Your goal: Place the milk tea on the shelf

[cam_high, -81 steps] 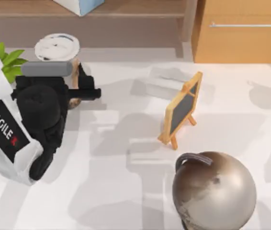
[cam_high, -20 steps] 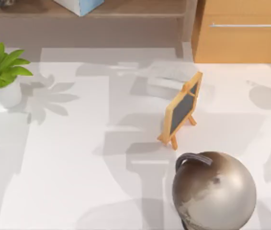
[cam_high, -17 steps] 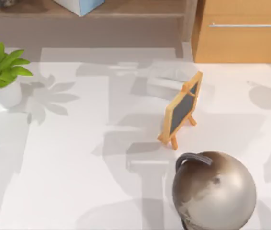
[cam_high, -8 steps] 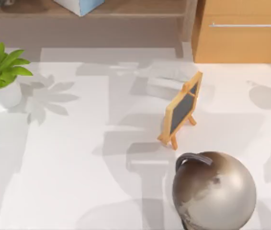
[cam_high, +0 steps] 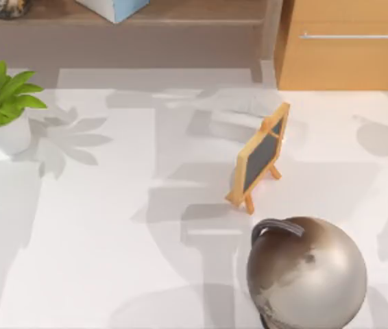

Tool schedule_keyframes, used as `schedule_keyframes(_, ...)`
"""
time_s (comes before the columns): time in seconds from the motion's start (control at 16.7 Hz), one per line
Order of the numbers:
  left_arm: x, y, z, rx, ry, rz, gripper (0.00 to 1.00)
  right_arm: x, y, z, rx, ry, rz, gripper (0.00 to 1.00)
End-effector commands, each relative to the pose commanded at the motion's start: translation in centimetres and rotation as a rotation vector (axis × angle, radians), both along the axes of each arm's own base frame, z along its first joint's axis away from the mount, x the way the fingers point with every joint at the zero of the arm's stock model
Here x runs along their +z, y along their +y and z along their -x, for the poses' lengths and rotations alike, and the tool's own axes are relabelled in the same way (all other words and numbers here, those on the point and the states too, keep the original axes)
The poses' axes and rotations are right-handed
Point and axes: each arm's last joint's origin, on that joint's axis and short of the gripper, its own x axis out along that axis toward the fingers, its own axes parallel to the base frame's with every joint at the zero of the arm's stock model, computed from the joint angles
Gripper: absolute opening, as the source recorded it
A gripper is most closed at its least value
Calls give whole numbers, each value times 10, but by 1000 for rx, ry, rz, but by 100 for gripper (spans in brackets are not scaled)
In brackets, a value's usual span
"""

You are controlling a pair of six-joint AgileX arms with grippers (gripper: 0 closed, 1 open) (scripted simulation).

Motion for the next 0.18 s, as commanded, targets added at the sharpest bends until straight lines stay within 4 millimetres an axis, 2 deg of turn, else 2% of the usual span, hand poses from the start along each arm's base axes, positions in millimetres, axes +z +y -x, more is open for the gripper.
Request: schedule_keyframes(0.18, 0, 0, 0, 0, 0, 0, 100, 0, 0, 0, 0, 0, 0, 100)
